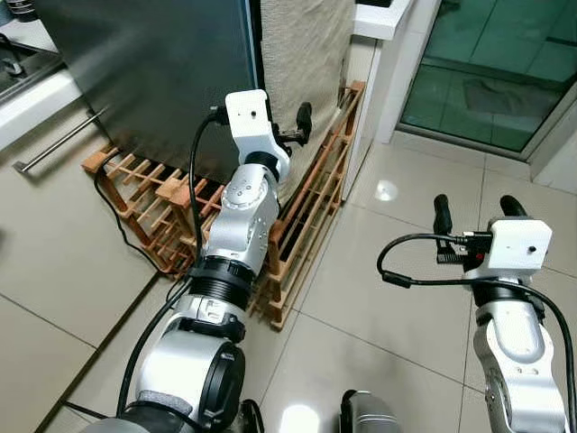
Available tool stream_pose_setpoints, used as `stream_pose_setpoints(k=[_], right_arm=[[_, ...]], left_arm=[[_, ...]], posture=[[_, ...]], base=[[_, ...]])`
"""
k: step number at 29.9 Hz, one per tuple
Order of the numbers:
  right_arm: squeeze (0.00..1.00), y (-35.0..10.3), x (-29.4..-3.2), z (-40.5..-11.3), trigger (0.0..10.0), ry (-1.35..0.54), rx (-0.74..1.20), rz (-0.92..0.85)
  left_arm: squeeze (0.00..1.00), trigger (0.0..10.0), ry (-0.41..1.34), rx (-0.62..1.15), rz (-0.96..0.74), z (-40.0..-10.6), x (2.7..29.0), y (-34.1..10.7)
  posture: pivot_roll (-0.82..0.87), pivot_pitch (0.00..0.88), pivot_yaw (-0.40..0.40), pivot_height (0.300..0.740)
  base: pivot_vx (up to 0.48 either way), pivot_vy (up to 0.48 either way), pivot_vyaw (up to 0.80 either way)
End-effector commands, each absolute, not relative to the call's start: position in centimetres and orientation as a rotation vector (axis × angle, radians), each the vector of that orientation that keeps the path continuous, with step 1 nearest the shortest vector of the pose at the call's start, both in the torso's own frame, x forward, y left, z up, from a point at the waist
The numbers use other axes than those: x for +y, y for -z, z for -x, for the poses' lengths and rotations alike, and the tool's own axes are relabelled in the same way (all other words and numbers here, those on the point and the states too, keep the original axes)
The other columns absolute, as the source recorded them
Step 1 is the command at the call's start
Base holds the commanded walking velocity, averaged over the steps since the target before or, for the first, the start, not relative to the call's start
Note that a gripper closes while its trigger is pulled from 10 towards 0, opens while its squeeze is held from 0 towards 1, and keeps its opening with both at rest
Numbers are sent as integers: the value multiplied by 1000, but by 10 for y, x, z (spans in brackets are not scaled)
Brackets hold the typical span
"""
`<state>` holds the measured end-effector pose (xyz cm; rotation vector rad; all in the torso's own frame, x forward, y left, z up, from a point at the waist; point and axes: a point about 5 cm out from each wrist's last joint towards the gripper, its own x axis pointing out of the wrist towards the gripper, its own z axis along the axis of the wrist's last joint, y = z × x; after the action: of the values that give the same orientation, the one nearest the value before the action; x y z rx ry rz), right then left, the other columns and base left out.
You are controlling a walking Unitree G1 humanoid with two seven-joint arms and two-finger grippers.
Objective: Restocking fridge
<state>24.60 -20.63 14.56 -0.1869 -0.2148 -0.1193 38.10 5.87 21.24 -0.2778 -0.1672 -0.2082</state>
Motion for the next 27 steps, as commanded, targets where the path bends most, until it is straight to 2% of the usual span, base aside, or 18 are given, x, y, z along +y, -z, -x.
stream_pose_setpoints(k=[1, 14, 18, 24, 27], right_arm=[[0, -150, -205, -245, 10000, 123, -230, 191], [0, -150, -204, -245, 10000, 120, -229, 189], [0, -150, -203, -244, 10000, 119, -228, 188], [0, -151, -203, -244, 10000, 120, -230, 189], [0, -151, -203, -244, 10000, 120, -230, 190]], left_arm=[[0, 10000, 201, -181, 273, -381, 58, -216], [0, 10000, 192, -173, 272, -385, 53, -215], [0, 10000, 130, -110, 363, -390, 50, -213], [0, 10000, 264, -132, 366, -386, 32, -217], [0, 10000, 462, -132, 315, -380, 12, -216]], posture=[[-275, 141, 75, 723], [-276, 149, 74, 723], [-281, 152, 73, 723], [-282, 156, 74, 723], [-279, 158, 76, 723]], base=[[0, 0, 0], [0, 0, 0], [0, 0, 0], [0, 0, 0], [0, 0, 0]])
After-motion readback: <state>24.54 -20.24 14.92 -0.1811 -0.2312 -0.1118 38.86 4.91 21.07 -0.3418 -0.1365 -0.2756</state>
